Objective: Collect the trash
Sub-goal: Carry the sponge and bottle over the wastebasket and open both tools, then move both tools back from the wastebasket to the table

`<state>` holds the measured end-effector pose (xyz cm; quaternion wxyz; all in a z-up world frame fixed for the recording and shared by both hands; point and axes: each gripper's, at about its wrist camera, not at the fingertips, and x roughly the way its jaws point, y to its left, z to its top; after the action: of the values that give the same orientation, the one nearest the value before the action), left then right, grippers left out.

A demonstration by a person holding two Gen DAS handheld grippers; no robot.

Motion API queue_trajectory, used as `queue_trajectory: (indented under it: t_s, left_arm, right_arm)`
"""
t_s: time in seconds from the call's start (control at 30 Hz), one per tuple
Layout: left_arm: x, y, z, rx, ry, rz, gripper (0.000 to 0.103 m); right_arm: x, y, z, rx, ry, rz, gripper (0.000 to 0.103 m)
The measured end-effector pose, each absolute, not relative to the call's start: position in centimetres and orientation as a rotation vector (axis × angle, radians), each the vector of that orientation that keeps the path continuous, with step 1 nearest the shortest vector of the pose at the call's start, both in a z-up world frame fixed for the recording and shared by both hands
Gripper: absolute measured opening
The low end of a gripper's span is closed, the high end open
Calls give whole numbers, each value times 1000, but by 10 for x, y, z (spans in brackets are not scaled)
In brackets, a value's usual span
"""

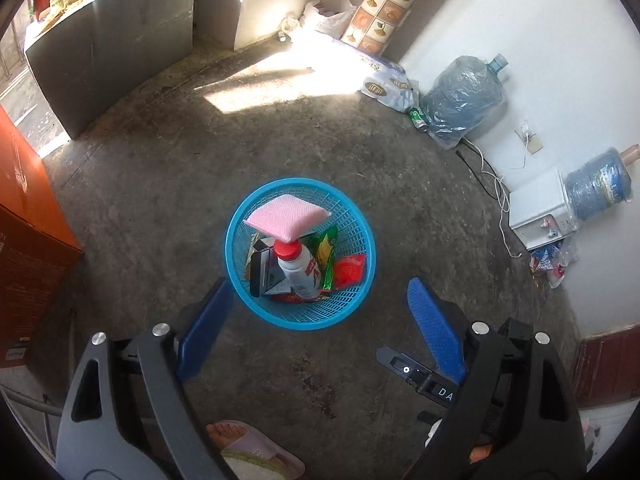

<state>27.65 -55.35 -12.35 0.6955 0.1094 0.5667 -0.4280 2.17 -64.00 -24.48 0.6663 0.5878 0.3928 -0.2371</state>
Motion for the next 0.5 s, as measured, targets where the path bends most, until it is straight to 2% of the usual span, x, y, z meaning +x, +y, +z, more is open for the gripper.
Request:
queue_trajectory:
  t_s: [0.27, 0.5]
  left_arm:
    - [258, -495, -61, 184, 1161, -990, 85]
    - [216, -417, 3, 133, 1047, -1048, 85]
  right_arm:
    - [-29, -624, -214, 1331, 808, -561, 66]
    - [-47, -600, -161, 1256, 740, -516, 66]
